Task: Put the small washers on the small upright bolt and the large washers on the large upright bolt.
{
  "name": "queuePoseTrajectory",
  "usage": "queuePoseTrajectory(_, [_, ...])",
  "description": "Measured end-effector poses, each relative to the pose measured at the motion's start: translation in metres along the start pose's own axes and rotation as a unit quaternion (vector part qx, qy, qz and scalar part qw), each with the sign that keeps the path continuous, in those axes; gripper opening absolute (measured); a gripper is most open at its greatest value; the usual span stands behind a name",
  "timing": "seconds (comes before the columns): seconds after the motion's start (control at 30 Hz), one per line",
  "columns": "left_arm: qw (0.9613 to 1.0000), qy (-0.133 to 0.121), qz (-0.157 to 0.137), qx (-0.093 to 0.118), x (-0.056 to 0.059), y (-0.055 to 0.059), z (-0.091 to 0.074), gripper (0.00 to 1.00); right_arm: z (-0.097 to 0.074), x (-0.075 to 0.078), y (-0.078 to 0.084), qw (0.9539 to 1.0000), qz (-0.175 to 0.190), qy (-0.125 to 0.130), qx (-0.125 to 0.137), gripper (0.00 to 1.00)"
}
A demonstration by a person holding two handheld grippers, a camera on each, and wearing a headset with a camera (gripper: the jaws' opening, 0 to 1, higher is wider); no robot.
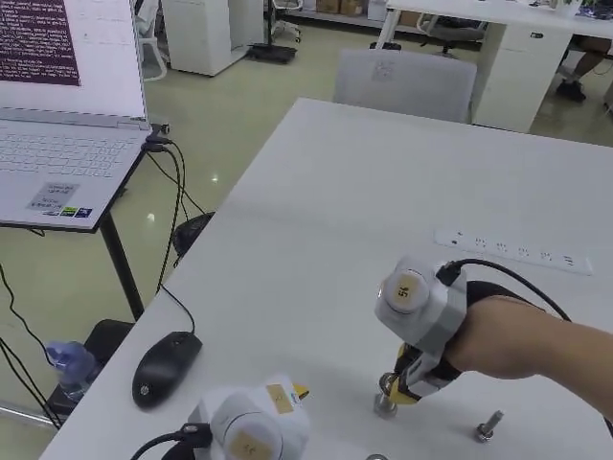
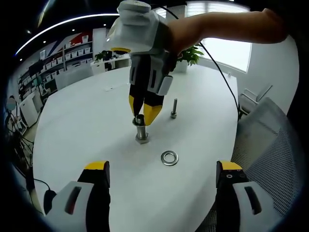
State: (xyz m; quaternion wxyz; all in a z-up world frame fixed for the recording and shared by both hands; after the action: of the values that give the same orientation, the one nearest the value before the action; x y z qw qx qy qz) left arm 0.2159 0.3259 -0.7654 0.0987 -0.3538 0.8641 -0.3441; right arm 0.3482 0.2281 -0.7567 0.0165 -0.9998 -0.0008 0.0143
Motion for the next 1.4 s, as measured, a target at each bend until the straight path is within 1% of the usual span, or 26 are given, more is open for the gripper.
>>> queuePoseTrajectory(0.43, [1.0000,0.001,-0.004,-0.001,0.000,0.001,0.002,0.90,0.009,0.001,0.000,1.0000,0.005,-0.006,0.001,0.22])
queuePoseTrajectory(0.57, [1.0000,0.002,-0.005,-0.002,-0.001,0.003,0.002,0.90,0.012,0.001,0.000,0.9999,0.006,-0.006,-0.006,0.22])
queuePoseTrajectory(0.87, [1.0000,0.002,-0.006,-0.003,-0.002,0.004,0.003,0.89,0.017,0.002,-0.002,0.9999,0.006,-0.007,-0.007,0.22])
queuePoseTrajectory(1.07, [1.0000,0.001,-0.006,0.001,-0.002,0.002,0.002,0.90,0.021,0.002,-0.002,0.9999,0.007,-0.007,-0.009,0.22])
queuePoseTrajectory(1.4, [1.0000,0.002,-0.004,-0.003,-0.002,0.003,0.003,0.89,0.026,0.001,-0.002,0.9999,0.005,-0.005,-0.011,0.22])
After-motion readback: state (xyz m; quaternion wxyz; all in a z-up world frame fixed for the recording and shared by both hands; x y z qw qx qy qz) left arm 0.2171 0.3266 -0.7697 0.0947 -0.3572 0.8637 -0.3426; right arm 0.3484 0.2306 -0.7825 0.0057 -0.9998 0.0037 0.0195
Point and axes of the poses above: the centre of the closed fingertips' face, and the gripper's own axes: z roughly forward along the fingers, x roughly to its right, y roughly out of its underside, the point moved 7 cm from there along -z, roughly backward along the fingers, and after that the axes turned 12 degrees about -x, right-handed, at the moved point
